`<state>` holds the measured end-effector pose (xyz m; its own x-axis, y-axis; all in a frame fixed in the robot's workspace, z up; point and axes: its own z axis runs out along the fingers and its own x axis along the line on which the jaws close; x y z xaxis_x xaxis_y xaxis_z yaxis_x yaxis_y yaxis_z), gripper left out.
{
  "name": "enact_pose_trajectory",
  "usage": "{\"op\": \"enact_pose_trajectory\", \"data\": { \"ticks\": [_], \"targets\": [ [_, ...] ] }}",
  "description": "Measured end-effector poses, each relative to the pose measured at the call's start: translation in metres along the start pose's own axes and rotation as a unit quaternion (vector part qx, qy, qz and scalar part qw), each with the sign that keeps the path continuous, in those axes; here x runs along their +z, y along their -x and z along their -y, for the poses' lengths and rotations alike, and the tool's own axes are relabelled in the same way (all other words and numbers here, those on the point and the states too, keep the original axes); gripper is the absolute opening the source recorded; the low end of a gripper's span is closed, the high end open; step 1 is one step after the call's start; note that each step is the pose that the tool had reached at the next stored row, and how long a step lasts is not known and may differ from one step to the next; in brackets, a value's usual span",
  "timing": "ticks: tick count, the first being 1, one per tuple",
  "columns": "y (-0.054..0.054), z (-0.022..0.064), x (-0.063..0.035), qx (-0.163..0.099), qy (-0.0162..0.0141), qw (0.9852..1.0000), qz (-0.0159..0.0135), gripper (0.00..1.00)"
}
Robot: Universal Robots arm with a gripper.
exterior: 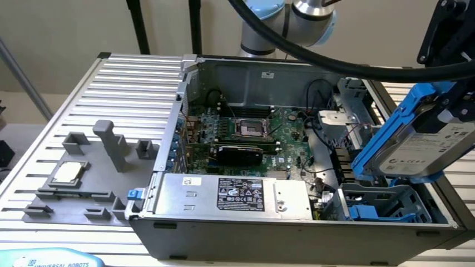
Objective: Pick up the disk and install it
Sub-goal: 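Insert the disk into the insertion slot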
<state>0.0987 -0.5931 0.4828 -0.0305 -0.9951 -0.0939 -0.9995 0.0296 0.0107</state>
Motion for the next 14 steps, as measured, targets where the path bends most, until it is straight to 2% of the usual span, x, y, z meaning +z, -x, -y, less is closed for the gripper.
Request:
{"op": "enact_pose_trajectory", "data": {
  "ticks": [2,6,7,11,14],
  "targets": [
    [0.0,0.0024,0.0027,-0.001,0.0021,1.0,-0.0002,0.33],
    [-0.001,0.0056,0.0071,-0.001,0.0088,1.0,-0.0006,0.33],
    [-0.001,0.0062,0.0082,-0.001,0.0096,1.0,-0.0007,0.33],
    [-0.002,0.0068,0.0124,-0.001,0.0096,1.0,-0.0009,0.33],
    [-0.002,0.0069,0.015,-0.002,0.0081,1.0,-0.0021,0.33]
  ]
}}
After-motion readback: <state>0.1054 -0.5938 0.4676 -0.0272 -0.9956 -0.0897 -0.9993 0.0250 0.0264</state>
